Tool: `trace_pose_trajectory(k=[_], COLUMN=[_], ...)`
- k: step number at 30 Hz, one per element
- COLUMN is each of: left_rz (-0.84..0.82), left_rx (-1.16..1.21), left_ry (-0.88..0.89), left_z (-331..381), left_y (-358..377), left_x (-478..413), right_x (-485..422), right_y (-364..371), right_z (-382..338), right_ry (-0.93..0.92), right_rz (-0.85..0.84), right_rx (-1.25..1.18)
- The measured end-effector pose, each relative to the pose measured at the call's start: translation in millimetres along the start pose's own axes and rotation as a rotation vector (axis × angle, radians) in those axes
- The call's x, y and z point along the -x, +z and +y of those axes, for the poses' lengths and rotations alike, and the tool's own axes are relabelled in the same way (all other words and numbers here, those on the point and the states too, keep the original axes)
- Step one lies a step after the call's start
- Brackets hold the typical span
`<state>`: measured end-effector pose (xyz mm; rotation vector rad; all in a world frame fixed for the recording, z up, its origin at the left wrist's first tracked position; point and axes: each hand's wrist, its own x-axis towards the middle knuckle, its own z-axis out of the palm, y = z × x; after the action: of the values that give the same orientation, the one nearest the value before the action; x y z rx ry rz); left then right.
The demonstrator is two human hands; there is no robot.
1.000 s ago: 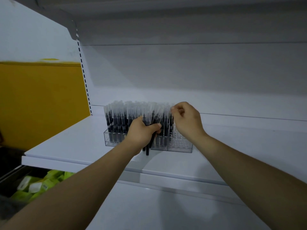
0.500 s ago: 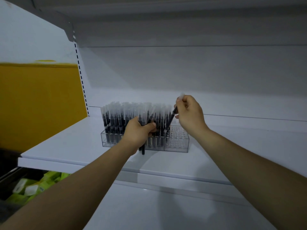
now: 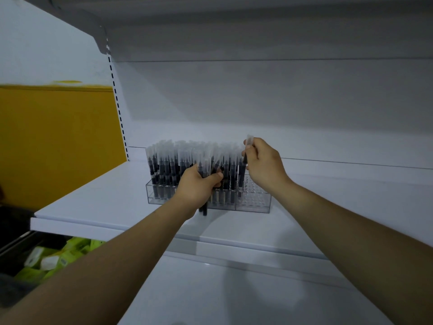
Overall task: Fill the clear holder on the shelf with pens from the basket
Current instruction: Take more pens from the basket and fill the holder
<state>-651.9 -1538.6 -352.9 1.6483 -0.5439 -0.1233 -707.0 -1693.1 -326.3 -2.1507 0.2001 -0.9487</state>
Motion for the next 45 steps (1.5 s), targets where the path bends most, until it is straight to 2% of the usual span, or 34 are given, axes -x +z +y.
trace_pose_trajectory(k=[21,26,30,34,39,41,45], left_rz=[-0.020,-0.020,-0.045,-0.052,-0.023,-0.030,-0.034], left_rx=[0.002,-0.026,-0.031,-0.036,-0.018,-0.009,0.008], left_ry=[-0.003,0.000,0.023,0.012,-0.018,-0.029,-0.036], left_z=[2,5,9,12,6,4,5], left_y=[5,7,10,13,5,2,2], left_x=[4,5,6,8,9,9,9], right_x=[3,9,14,14,4,1,3], right_y=[5,0,0,3,-11,-17,-17], right_z=[16,2,-17,-17,-18,-16,-9], right_ry=[0.105,0.035,0.014,0.041,0.090,0.063,0.030], right_rz=[-0.099,0.042,-0.101,-0.106,0.088,0.141,0.125], right_rx=[0.284,0.058,-0.136,-0.166,-0.290,-0.264,-0.185])
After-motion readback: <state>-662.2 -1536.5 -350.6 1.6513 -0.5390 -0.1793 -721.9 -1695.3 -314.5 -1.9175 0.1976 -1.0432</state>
